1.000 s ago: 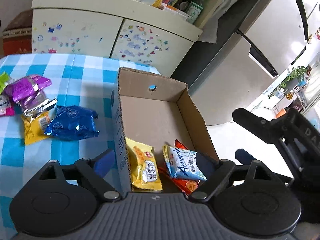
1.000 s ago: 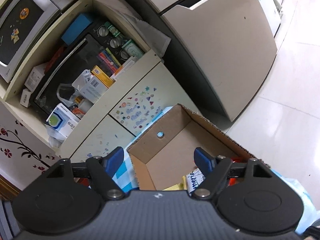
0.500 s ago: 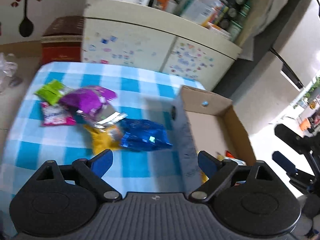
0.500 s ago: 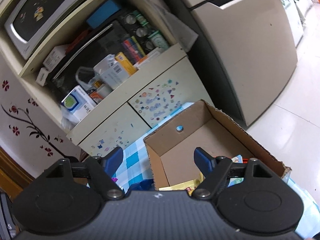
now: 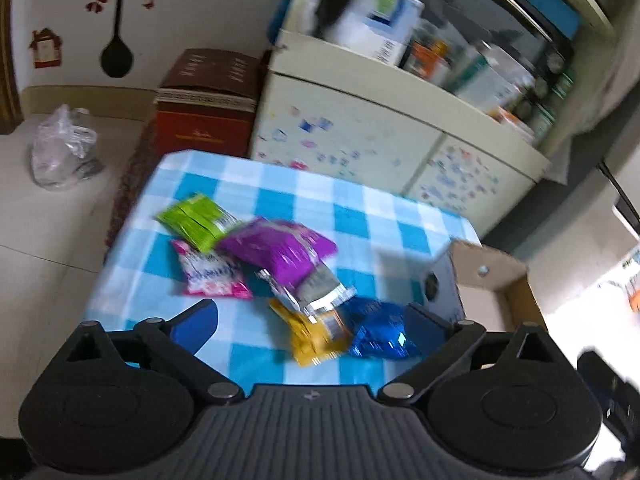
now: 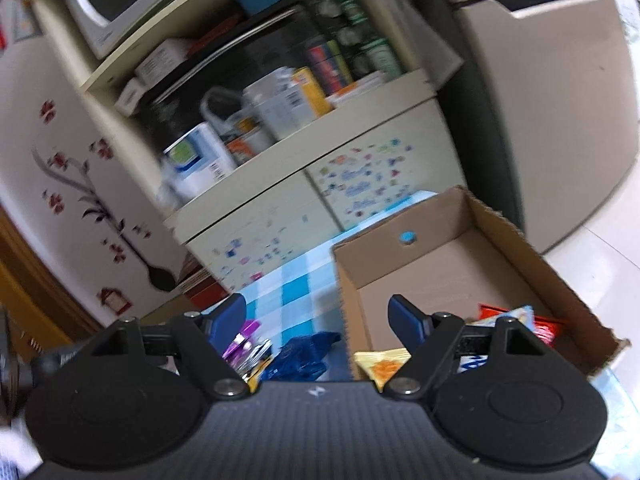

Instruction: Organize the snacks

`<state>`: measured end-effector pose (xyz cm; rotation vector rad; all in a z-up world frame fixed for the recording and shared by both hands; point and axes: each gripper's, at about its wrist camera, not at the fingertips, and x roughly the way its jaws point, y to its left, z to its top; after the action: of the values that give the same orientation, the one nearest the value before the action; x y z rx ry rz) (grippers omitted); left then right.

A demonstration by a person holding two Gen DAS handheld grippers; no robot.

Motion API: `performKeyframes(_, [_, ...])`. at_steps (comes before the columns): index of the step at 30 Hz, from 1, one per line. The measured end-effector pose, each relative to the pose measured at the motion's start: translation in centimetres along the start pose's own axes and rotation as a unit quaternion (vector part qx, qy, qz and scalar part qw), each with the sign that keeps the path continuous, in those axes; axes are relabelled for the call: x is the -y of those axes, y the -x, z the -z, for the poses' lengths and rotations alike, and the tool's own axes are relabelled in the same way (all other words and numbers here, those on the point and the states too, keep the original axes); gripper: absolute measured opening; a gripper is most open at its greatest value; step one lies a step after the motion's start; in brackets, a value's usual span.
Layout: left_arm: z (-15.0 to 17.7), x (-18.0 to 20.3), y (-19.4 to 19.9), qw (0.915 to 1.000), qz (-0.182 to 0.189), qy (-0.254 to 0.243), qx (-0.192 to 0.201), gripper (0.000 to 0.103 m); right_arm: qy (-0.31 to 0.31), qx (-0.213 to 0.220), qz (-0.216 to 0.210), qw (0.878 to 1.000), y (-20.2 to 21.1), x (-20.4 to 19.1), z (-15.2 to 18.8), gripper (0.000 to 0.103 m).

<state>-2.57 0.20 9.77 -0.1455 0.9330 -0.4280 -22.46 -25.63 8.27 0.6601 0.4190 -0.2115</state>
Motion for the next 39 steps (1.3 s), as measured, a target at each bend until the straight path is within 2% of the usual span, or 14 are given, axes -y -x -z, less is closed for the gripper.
performKeyframes(4, [-1.5, -0.9, -1.1, 0.9999, -0.009, 0.01, -0.003, 0.102, 0.03, -0.016, -0.019, 0.999, -0.7, -1.3, 0.7, 0.079])
performKeyframes(9, [-2.8, -2.0, -3.8, 0.999, -0.012, 0.032, -0.03, 0.102, 0.069, -0.041, -0.035, 0.996, -1.8, -2.9, 1.7, 0.079])
performKeyframes(13, [-3.4, -2.7, -6.2, 0.9978, -0.017, 0.042, -0.048, 0.102, 0.109, -0.07, -0.031, 0.991, -3.7, -4.3, 2.6, 0.079])
performKeyframes(16, [-4.0, -3.7, -8.6, 0.9944, -0.007, 0.075, -0.073, 0.102, 0.136, -0.094, -0.03, 0.986, -5.5, -5.2, 3.1, 0.079])
performKeyframes(20, [-5.0, -4.5, -10.9, 0.9888, 0.006, 0.118, -0.092, 0.102, 0.143, -0.12, -0.026, 0.982, -8.3, -5.8, 3.4, 0.079])
performKeyframes(28, [-6.5, -5.0, -15.2, 0.9794, -0.005, 0.167, -0.113, 0.102, 0.147, -0.152, 0.01, 0.977, -13.2, -5.8, 4.0, 0.079])
performKeyframes(34, [-7.2, -4.3, -17.4, 0.9812, -0.033, 0.152, -0.115, 0.103, 0.165, -0.16, 0.014, 0.973, -15.4, -6.4, 4.7, 0.079])
performKeyframes(39, [-7.0, -3.9, -18.6, 0.9827, -0.053, 0.132, -0.119, 0.103, 0.174, -0.16, 0.034, 0.971, -16.9, -6.5, 5.3, 0.079])
